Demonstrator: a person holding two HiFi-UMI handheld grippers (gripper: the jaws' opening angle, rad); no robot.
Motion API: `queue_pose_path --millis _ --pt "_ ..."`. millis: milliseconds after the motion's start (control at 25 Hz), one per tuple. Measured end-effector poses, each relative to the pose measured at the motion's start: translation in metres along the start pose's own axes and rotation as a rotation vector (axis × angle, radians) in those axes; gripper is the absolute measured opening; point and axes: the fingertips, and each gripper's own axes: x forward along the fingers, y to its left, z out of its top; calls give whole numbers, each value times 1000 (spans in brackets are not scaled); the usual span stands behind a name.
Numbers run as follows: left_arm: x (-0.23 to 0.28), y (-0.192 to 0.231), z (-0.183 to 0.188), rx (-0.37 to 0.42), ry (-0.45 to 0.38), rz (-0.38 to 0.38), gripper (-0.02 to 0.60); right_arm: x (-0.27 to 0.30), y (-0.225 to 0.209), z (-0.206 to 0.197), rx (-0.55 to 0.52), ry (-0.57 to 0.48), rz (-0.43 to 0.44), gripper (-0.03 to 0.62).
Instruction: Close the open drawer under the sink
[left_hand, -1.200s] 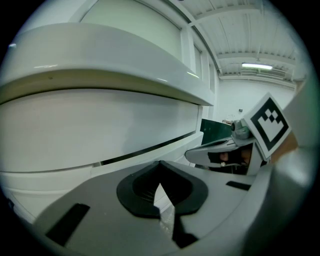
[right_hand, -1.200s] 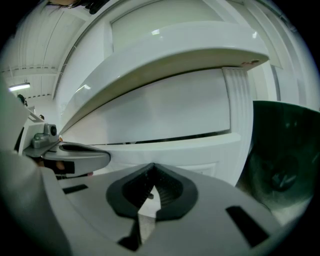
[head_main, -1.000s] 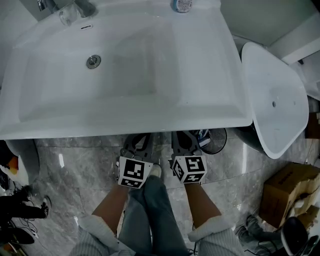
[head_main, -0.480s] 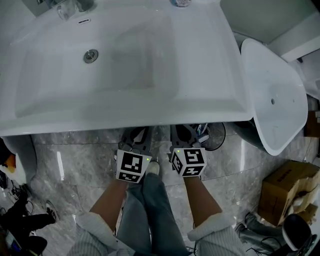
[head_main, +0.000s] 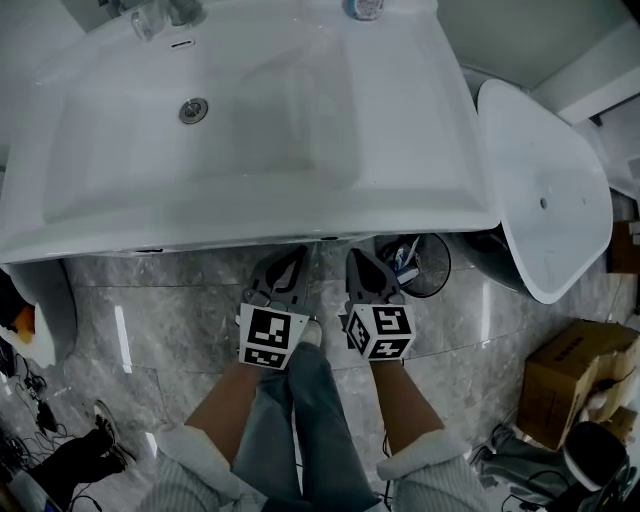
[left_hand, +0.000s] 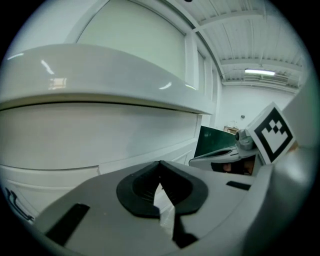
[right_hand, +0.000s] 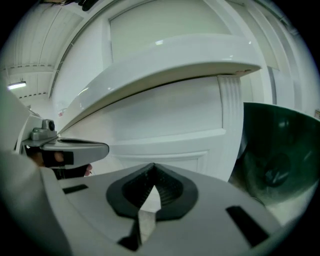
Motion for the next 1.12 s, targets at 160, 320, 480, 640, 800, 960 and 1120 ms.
queue_pose_path --millis 160,320,480,640,800,960,1120 --pt "-25 -4 7 -7 -10 -10 15 -20 24 12 3 -23 15 9" --pt "-55 -5 23 -32 -23 -6 15 -49 63 30 -48 -44 74 11" --pt "-87 -10 42 -63 -38 -13 15 -83 92 45 -20 -55 94 11" --pt "-122 -20 64 -64 -52 -18 15 -114 114 62 17 -64 108 11" --pt "-157 -33 94 -42 -95 -22 15 -144 132 89 15 -107 119 11" --pt "-188 -38 123 -66 -140 -14 15 -170 147 121 1 -144 133 11" --pt "-219 -45 147 -87 -173 -16 15 -198 167 148 -17 -163 145 11"
